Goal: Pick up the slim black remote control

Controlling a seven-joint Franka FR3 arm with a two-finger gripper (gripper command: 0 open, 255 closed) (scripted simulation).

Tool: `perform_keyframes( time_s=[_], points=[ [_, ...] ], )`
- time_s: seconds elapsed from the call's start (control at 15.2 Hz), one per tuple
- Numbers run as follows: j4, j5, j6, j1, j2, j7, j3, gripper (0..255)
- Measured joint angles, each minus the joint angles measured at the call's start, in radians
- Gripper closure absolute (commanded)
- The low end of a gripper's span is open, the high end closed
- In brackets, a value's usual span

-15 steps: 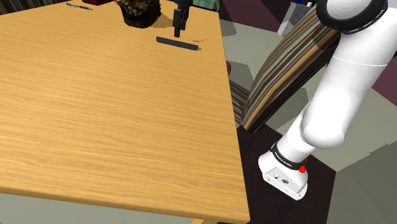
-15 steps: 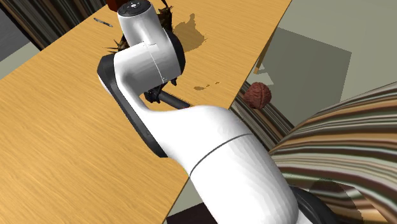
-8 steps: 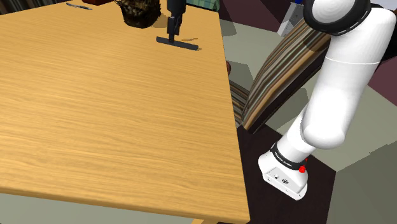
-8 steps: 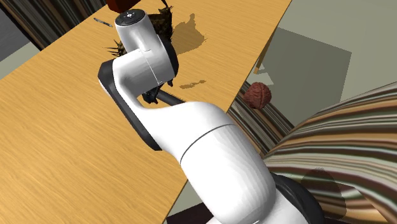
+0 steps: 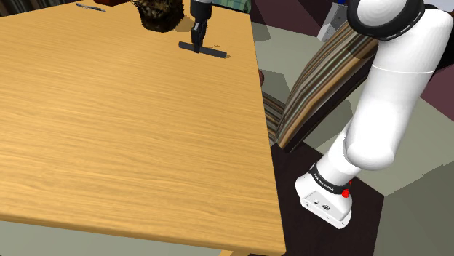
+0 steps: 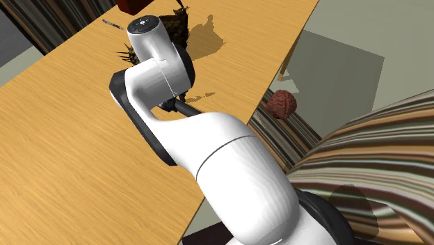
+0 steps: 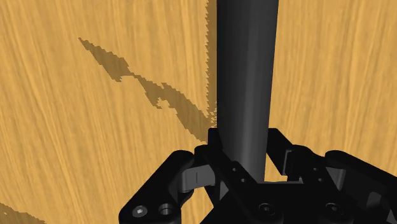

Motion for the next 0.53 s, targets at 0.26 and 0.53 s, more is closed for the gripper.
perform_keyframes(
  time_s=[0.26, 0.53],
  points=[
    [-0.003, 0.0, 0.003, 0.0, -0.002, -0.001, 0.0, 255],
    [0.012, 0.0, -0.015, -0.001, 0.0, -0.002, -0.001, 255]
  ],
)
